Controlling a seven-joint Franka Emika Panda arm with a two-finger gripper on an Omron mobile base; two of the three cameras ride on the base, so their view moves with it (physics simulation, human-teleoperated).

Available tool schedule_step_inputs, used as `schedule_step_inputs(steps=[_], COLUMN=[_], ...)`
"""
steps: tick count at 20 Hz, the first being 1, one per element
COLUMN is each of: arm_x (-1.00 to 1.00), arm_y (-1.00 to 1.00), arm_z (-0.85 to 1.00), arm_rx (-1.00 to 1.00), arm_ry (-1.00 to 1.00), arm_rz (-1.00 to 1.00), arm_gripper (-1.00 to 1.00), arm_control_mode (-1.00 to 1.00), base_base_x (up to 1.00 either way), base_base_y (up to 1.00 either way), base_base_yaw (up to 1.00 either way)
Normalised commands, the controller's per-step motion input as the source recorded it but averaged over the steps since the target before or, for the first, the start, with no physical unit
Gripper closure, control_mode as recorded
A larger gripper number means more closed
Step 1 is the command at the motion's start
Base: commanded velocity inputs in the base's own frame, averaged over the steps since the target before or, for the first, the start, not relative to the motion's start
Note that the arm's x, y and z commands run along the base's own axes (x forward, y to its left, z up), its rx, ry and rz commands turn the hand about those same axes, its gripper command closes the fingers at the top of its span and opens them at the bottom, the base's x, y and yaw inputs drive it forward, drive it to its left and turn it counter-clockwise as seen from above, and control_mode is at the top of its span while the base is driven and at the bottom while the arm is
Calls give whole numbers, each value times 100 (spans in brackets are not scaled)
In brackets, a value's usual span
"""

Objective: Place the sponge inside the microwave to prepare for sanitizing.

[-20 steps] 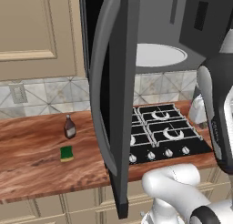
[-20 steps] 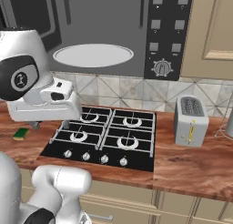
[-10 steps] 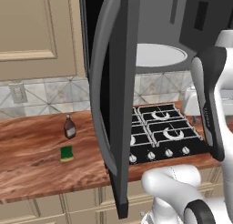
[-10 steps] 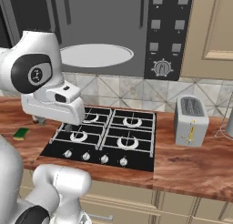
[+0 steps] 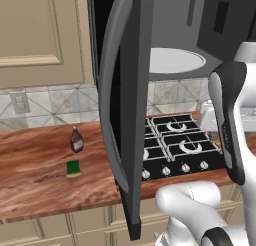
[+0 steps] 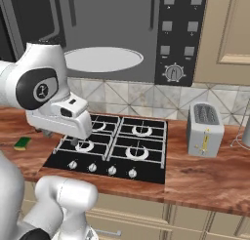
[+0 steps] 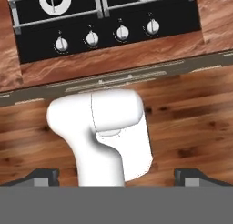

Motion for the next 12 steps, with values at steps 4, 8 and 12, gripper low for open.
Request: schedule_step_inputs(steps=[4, 8, 12], arm_x=[33, 31, 17], arm_y=[0, 25, 94], arm_z=[-71, -62, -30], arm_rx=[1, 0, -10], arm_ry=[-5, -9, -28], arm_rz=[2, 8, 10], arm_gripper=[-100, -100, -100], arm_control_mode=[-100, -100, -100], base_base_x=[0, 0, 0], base_base_y=[0, 0, 0], base_base_yaw=[0, 0, 0])
